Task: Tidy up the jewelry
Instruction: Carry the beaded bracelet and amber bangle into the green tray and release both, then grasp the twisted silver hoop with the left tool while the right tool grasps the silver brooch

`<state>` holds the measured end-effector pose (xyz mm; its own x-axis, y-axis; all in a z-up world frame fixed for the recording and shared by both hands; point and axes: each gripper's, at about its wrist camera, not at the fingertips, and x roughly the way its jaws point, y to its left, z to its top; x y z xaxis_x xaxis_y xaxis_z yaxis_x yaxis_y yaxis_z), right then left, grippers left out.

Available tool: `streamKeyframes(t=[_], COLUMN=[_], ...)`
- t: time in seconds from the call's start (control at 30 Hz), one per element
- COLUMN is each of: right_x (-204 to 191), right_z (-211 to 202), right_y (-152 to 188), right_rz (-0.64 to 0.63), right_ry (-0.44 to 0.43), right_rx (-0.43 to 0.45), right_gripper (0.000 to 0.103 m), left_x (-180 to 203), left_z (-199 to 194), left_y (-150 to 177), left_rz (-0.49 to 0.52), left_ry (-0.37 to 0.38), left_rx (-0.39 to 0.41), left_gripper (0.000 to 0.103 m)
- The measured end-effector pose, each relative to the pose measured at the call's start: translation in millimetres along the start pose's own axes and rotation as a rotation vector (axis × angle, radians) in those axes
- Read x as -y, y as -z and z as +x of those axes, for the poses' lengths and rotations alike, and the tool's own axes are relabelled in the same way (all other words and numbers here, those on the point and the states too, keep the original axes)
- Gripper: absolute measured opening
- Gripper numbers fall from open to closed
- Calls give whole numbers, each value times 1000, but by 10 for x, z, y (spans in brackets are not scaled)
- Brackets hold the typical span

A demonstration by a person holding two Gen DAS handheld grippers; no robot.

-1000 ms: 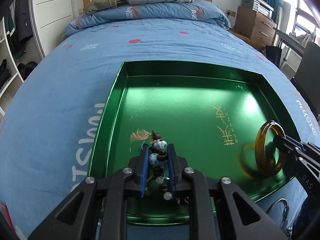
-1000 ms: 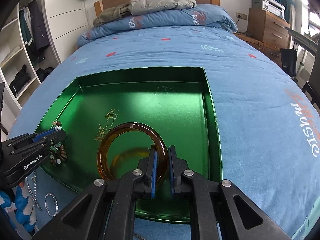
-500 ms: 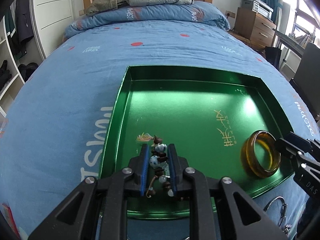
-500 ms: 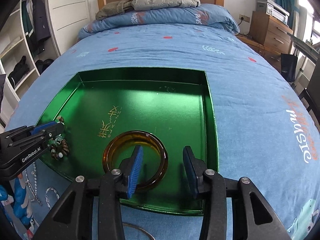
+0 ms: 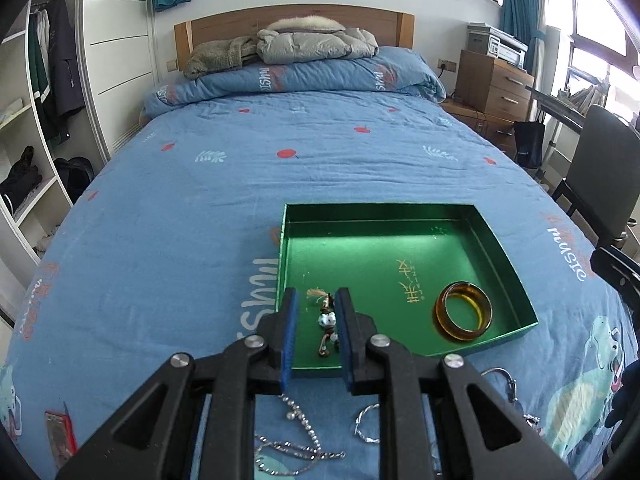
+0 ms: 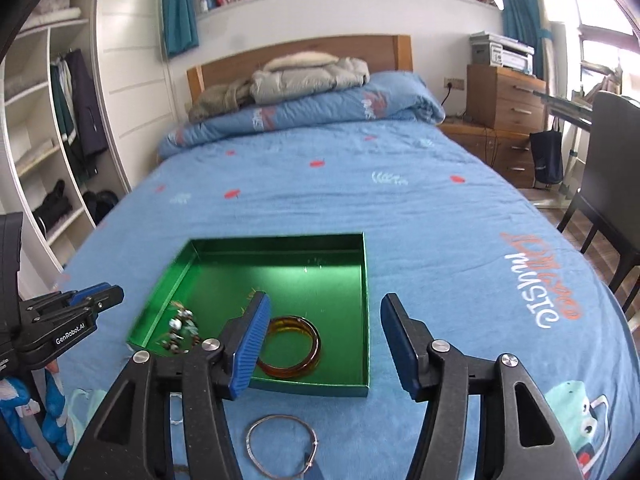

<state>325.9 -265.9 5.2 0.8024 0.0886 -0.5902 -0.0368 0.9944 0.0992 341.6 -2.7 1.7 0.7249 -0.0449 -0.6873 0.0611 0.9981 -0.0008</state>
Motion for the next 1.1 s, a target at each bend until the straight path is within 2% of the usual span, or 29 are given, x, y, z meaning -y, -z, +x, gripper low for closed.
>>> streamKeyframes(t=[0.23,0.47,0.63,0.83,1.1], right_x=[17,-85,-169,-136,-39], right_z=[-746,-1466,-1840,-1970,-1809], right_y=[-5,184,376,622,1035], right_rz=[4,-43,-77,-85,-69], right_ry=[-48,-46,-73,-91,-121], right_rx=[68,115,145,145,74], right_gripper=[62,62,62,57,43], left_x=[-262,-352,-363,-324,-180], left_z=[-799,-1548,-1855,-1930,-1504], left_y=[86,445,755,1104,1590], left_rz=[-2,12,27,17,-12], left_ry=[-25,-19,-12,20,72], left_rx=[39,72,71,48,-57], left_gripper=[18,18,18,18,18])
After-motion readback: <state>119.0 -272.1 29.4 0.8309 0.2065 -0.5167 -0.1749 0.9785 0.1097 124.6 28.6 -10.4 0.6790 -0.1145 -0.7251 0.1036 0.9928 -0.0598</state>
